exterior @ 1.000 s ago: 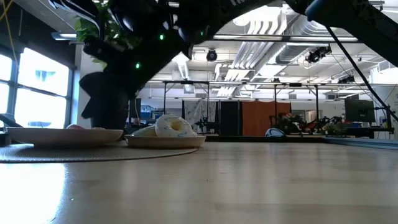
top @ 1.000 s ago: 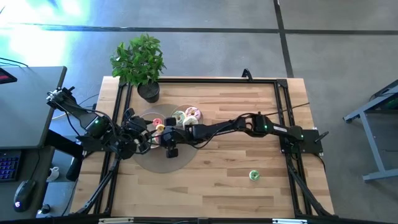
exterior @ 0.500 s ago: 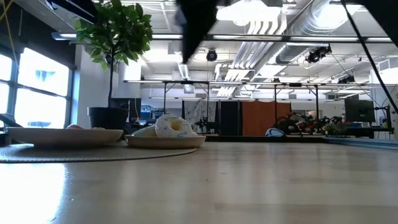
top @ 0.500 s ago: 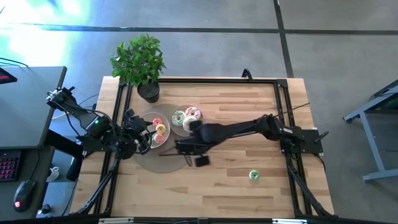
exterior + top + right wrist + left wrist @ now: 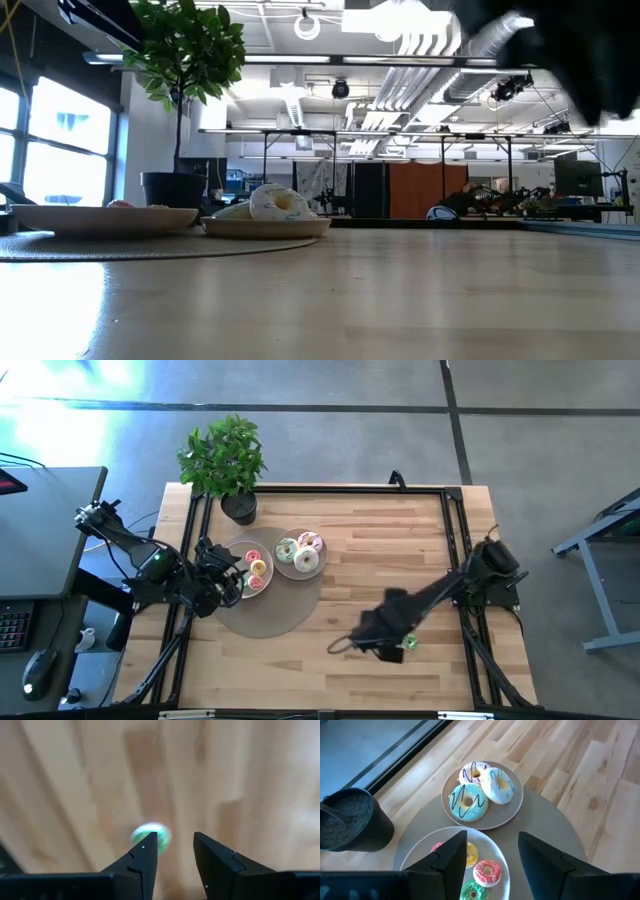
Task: Pick & Place donuts
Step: Put the small green donut on the white plate
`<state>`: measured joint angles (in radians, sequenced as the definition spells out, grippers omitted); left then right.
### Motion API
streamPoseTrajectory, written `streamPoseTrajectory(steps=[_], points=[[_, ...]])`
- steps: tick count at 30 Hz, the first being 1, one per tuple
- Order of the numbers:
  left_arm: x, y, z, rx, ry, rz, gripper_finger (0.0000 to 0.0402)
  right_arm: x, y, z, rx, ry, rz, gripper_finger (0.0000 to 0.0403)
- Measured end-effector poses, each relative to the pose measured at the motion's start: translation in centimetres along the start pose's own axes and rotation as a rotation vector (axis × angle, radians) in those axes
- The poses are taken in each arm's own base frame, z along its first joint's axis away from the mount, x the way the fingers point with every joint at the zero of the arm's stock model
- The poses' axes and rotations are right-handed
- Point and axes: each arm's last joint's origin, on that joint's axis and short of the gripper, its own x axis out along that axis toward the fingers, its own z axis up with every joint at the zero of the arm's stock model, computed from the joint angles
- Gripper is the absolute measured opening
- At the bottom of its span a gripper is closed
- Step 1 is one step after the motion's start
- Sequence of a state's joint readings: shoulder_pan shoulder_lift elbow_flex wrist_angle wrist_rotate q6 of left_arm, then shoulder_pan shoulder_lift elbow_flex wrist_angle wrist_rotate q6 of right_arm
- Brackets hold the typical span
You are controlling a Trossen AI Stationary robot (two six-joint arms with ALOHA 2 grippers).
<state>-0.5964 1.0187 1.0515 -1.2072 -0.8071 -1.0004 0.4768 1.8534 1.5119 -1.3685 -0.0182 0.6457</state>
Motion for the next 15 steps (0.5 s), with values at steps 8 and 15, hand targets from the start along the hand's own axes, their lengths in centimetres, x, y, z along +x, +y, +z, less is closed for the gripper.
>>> streamPoseTrajectory(steps=[8, 15], points=[[0.0, -0.1, 0.0, -0.028, 0.001, -0.008, 0.0174, 4.9, 1.1, -5.6, 0.071, 0.086, 0.143, 0.0123], [0.0, -0.1, 0.0, -0.033, 0.001, -0.008, 0.0174, 8.5, -0.1, -6.2, 0.092, 0.071, 0.099, 0.0124]])
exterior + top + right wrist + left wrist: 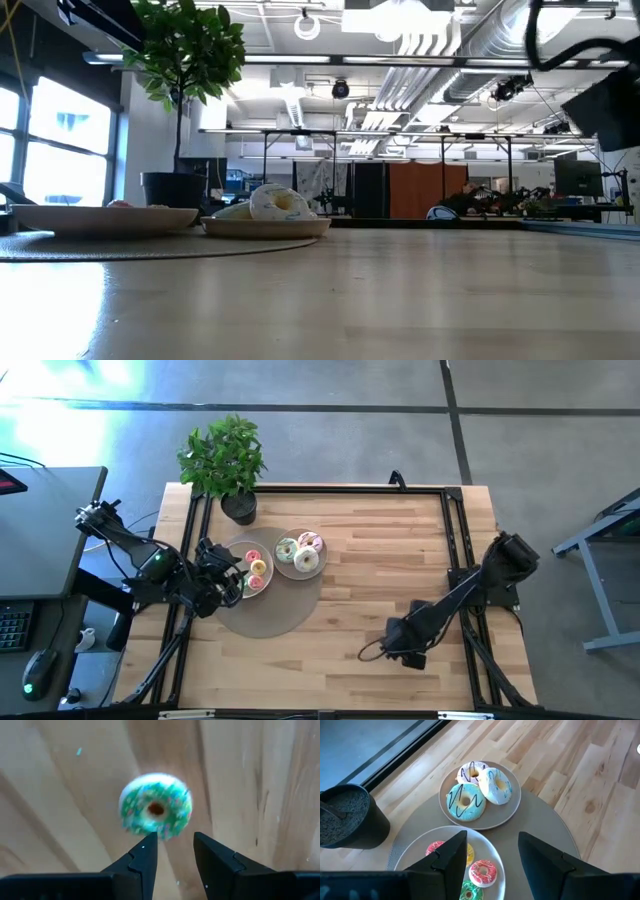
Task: Pick & Place donuts
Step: Put the small green donut on the white plate
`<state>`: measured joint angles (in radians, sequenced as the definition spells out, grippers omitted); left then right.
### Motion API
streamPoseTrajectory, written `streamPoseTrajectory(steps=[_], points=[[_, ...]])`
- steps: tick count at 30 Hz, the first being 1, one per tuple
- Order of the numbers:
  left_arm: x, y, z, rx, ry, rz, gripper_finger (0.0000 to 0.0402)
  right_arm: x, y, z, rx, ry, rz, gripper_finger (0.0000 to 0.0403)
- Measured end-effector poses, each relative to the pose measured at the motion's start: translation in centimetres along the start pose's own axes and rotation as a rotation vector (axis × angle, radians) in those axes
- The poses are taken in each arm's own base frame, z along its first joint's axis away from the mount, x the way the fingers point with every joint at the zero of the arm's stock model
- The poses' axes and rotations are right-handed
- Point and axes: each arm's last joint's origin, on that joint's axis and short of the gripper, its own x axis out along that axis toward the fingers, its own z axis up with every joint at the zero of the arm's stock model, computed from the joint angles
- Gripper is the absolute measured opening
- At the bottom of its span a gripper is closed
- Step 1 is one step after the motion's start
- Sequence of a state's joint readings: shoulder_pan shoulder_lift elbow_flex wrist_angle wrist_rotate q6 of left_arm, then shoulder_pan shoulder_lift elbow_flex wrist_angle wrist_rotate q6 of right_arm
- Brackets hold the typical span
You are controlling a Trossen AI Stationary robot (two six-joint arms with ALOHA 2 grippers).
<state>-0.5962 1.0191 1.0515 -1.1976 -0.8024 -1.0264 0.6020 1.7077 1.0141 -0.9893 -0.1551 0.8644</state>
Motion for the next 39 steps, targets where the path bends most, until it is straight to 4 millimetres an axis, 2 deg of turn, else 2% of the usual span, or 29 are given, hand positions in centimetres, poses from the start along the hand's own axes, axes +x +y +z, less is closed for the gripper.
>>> streamPoseTrajectory(steps=[5, 9, 12, 15, 18, 21, 24, 26, 31, 34, 36, 39], points=[[0.0, 0.0, 0.0, 0.002, 0.000, 0.000, 0.0174, 0.6, -0.6, 0.6, 0.023, -0.016, 0.011, 0.0121], [0.0, 0.0, 0.0, 0.002, 0.003, -0.001, 0.0174, 1.2, -0.5, 1.0, -0.002, -0.062, 0.061, 0.0103], [0.0, 0.0, 0.0, 0.002, 0.004, -0.002, 0.0174, 1.7, -0.6, 1.1, -0.014, -0.080, 0.087, 0.0072], [0.0, 0.0, 0.0, 0.004, 0.007, -0.003, 0.0174, 1.9, -0.8, 1.2, -0.013, -0.072, 0.099, 0.0022], [0.0, 0.0, 0.0, 0.004, 0.007, -0.004, 0.0174, 1.4, -0.4, 1.4, -0.052, -0.084, 0.106, 0.0015], [0.0, 0.0, 0.0, 0.005, 0.004, -0.002, 0.0174, -0.6, 0.6, 2.6, -0.098, -0.188, 0.123, 0.0027], [0.0, 0.0, 0.0, 0.005, 0.001, 0.001, 0.0174, -3.4, 1.6, 4.1, -0.201, -0.373, 0.092, 0.0017], [0.0, 0.0, 0.0, 0.005, -0.002, 0.002, 0.0174, -5.5, 2.0, 5.6, -0.238, -0.577, 0.021, 0.0008], [0.0, 0.0, 0.1, 0.029, -0.020, 0.012, 0.0174, -9.5, 2.1, 9.6, -0.187, -1.174, -0.272, 0.0022], [0.0, 0.0, 0.1, 0.031, -0.015, 0.006, 0.0174, -11.5, 1.7, 12.4, -0.144, -1.452, -0.450, 0.0022], [0.0, -0.1, 0.1, 0.026, -0.016, 0.000, 0.0174, -12.4, 0.9, 14.5, -0.121, -1.591, -0.443, 0.0014], [0.0, -0.2, 0.2, 0.030, -0.024, -0.009, 0.0174, -12.6, -1.2, 17.9, -0.117, -1.727, -0.282, 0.0006]])
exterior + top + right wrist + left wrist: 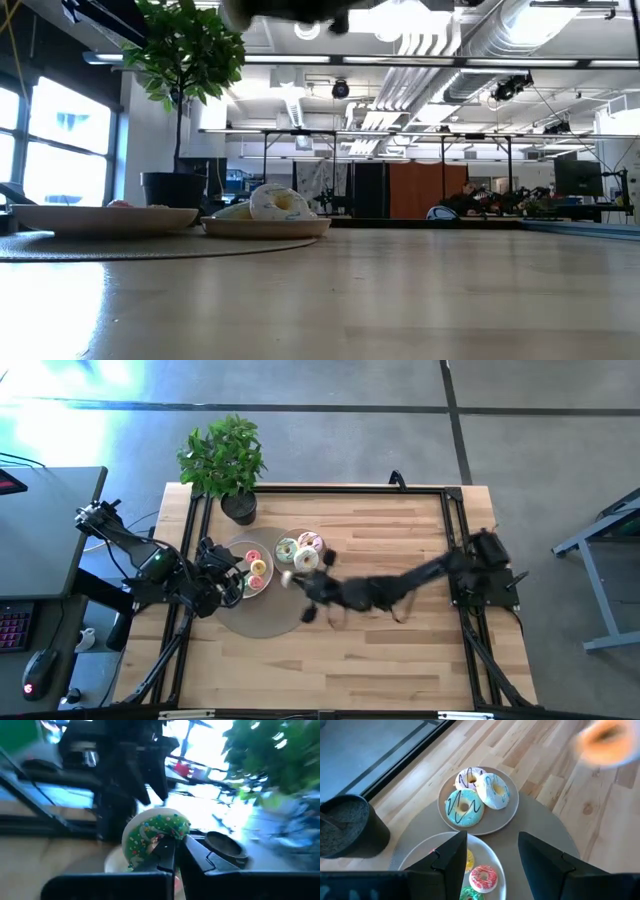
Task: Pick & Place donuts
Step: Put the small green donut on the white plate
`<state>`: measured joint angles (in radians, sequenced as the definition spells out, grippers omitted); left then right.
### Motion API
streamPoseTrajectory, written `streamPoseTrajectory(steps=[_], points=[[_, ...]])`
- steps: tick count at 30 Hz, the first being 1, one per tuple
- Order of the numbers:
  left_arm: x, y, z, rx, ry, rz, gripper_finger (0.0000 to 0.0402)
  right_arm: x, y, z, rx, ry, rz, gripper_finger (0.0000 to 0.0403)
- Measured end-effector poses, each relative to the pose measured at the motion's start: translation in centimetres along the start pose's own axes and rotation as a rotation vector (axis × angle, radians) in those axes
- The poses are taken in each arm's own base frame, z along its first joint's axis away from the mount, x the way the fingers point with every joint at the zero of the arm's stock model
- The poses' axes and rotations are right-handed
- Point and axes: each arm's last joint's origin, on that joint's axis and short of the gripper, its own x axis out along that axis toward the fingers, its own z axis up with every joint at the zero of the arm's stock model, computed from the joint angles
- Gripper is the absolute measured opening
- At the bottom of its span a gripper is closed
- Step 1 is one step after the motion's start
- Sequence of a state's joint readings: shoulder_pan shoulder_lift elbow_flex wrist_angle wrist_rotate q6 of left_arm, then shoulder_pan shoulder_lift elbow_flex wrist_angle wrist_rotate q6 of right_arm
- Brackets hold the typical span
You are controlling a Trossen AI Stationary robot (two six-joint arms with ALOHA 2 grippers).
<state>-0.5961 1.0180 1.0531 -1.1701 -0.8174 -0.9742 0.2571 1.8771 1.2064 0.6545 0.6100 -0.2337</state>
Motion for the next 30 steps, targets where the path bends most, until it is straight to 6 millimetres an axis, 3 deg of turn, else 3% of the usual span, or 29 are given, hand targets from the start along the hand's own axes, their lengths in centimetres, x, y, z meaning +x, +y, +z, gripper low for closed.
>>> streamPoseTrajectory(steps=[3, 7, 11, 15, 21, 24, 30], points=[[-0.1, 0.1, 0.1, 0.023, -0.006, -0.002, 0.0174, 4.1, -1.1, -2.5, 0.059, 0.069, -0.007, 0.0011], [-0.1, 0.1, 0.0, 0.027, 0.000, -0.004, 0.0174, 9.5, -2.4, -5.9, 0.041, 0.291, -0.031, 0.0015], [0.2, -0.4, -0.3, 0.040, 0.064, -0.030, 0.0174, 14.1, -3.5, -6.1, 0.149, 0.359, 0.091, 0.0006], [0.7, -1.0, -0.8, 0.138, 0.166, -0.054, 0.0174, 17.4, -3.7, -6.7, 0.230, 0.375, 0.195, 0.0008], [1.7, -1.8, -2.3, 0.202, 0.395, -0.023, 0.0174, 19.6, -4.4, -7.4, 0.317, 0.465, 0.208, 0.0011], [2.3, -2.5, -2.6, 0.195, 0.412, 0.022, 0.0174, 19.8, -4.2, -9.0, 0.307, 0.518, 0.203, 0.0007], [3.8, -3.6, -3.6, 0.223, 0.435, 0.173, 0.0174, 19.4, -4.0, -9.2, 0.313, 0.587, 0.205, 0.0019]])
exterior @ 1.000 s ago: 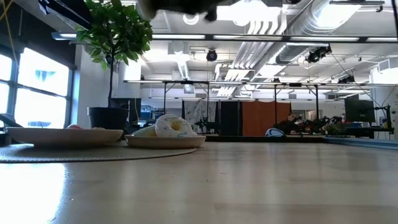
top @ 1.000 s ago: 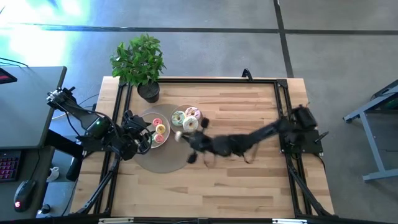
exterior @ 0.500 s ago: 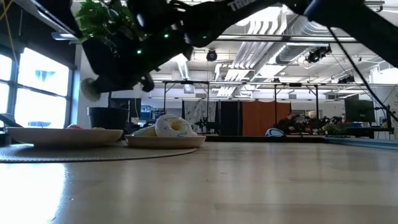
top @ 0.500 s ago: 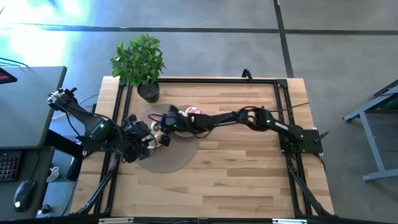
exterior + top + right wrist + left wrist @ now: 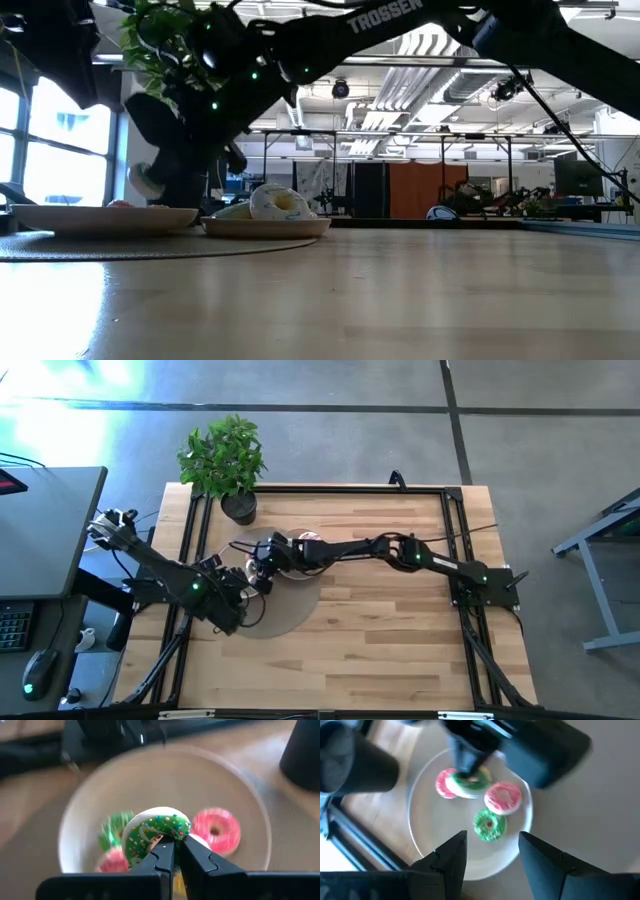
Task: Pick & Place donuts
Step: Put the small green donut on the white plate
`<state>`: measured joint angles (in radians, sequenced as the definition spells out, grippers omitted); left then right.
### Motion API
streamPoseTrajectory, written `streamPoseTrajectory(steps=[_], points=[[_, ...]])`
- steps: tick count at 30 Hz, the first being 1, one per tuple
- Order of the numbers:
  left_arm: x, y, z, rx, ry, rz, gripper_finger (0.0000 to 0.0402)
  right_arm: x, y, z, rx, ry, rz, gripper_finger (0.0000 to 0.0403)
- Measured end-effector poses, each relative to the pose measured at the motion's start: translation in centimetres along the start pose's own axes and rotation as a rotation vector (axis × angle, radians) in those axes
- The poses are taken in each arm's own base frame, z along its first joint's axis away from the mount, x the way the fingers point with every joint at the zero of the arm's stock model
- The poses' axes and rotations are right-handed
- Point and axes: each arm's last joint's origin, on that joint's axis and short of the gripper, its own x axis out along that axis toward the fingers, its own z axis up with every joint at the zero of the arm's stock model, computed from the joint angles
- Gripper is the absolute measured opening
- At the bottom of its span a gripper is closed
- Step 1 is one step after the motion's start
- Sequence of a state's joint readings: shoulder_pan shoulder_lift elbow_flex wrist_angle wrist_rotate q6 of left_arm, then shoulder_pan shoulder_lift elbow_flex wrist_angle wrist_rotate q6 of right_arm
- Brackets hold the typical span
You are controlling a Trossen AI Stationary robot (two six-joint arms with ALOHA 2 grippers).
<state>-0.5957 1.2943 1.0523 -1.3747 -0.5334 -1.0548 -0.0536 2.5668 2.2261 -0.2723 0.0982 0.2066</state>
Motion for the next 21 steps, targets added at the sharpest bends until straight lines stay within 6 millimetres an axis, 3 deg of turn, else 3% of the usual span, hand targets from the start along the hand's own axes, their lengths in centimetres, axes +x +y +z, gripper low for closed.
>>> streamPoseTrajectory(steps=[5, 10, 16, 21], points=[[0.6, -0.3, -0.1, -0.092, -0.009, 0.099, 0.0174, 0.2, 0.1, -0.4, -0.009, 0.020, -0.003, 0.0032], [0.2, 1.1, -0.6, -0.167, 0.014, 0.198, 0.0174, 0.1, 0.0, -0.4, -0.008, 0.021, -0.006, 0.0026], [-1.4, 3.7, -1.7, -0.287, -0.137, 0.089, 0.0174, 0.1, 0.1, -0.7, -0.064, 0.057, -0.005, 0.0018], [-0.8, 4.1, -2.6, -0.389, -0.199, -0.032, 0.0174, 0.0, 0.5, -0.9, -0.114, 0.068, 0.007, 0.0034]])
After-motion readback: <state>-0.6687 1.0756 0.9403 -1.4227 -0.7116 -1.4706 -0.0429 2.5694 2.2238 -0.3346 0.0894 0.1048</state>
